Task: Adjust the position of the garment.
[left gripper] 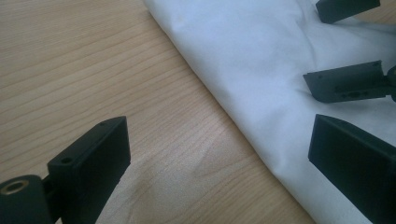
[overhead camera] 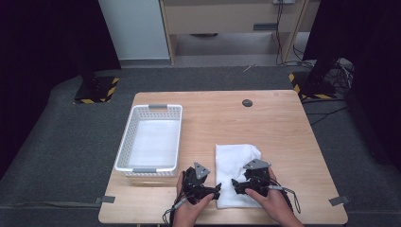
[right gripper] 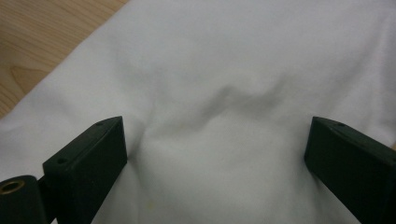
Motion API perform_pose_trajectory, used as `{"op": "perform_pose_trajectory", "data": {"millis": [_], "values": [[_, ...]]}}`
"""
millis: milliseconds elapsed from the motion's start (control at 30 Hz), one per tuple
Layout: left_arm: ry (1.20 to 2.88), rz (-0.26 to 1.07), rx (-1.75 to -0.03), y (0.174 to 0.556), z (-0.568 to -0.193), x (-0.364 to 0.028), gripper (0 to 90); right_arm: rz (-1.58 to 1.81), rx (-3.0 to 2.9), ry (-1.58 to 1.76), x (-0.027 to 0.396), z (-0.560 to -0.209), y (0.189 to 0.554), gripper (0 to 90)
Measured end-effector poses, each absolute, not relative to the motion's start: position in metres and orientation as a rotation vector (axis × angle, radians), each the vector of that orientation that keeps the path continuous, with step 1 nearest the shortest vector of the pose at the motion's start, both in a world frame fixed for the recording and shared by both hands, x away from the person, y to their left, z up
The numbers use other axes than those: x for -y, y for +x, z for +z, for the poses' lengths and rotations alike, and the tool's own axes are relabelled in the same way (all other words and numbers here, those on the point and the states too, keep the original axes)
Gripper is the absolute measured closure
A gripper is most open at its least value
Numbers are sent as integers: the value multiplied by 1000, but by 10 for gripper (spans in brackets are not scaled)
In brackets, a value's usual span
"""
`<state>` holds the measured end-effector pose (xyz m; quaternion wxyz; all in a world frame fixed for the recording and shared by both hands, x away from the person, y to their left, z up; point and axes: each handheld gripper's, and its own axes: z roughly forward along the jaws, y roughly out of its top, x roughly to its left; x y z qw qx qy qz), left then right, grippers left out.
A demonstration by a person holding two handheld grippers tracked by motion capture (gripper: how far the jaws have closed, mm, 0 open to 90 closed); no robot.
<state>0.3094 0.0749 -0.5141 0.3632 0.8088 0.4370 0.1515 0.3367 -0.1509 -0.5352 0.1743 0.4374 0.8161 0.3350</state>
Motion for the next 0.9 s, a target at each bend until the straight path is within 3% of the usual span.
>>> {"op": "perform_pose_trajectory", "data": {"millis": [900], "values": [[2104,345,-1109,320,-502,-67,41,970,-2376,1175,153,-529,338,34]]}}
